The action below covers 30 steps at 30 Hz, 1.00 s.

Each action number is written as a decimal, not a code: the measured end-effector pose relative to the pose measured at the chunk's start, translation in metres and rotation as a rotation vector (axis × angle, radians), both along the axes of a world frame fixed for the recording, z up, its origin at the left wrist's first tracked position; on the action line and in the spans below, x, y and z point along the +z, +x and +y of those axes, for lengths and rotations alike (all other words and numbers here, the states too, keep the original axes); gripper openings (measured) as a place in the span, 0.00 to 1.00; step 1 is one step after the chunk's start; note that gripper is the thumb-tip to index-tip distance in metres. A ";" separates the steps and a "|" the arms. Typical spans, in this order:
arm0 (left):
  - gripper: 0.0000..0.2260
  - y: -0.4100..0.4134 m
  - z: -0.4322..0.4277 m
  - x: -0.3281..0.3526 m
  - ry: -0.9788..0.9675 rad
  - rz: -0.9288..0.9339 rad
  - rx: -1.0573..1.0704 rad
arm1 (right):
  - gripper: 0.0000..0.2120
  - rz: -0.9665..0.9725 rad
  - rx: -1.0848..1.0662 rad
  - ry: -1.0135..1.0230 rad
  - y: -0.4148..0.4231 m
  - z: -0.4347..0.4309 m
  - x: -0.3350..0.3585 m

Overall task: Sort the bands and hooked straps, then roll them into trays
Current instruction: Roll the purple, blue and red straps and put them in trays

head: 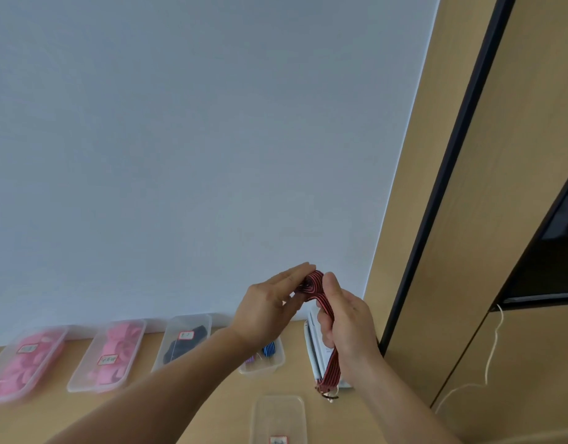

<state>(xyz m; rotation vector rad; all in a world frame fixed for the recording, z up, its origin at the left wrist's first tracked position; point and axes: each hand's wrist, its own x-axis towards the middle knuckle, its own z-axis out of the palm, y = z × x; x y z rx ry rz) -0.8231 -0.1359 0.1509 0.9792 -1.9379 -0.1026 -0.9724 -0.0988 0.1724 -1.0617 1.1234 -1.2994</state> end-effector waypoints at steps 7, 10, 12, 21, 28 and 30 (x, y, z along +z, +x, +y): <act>0.24 -0.001 -0.002 0.003 -0.141 -0.151 -0.006 | 0.22 -0.032 -0.048 0.079 -0.002 0.000 0.003; 0.23 -0.004 0.003 0.004 0.103 0.063 0.006 | 0.20 0.001 -0.130 0.031 -0.003 -0.004 0.001; 0.20 -0.009 0.007 0.005 0.169 0.144 -0.008 | 0.21 0.004 -0.141 0.020 -0.003 -0.004 -0.002; 0.23 -0.052 0.031 0.039 0.461 0.673 -0.192 | 0.27 -0.216 -0.095 -0.091 0.005 0.002 -0.015; 0.24 -0.045 0.025 0.036 0.608 0.959 -0.282 | 0.42 -0.130 -0.169 -0.002 -0.008 -0.002 -0.008; 0.23 -0.044 0.022 0.033 0.636 0.998 -0.297 | 0.38 -0.126 -0.158 0.011 -0.009 0.000 -0.008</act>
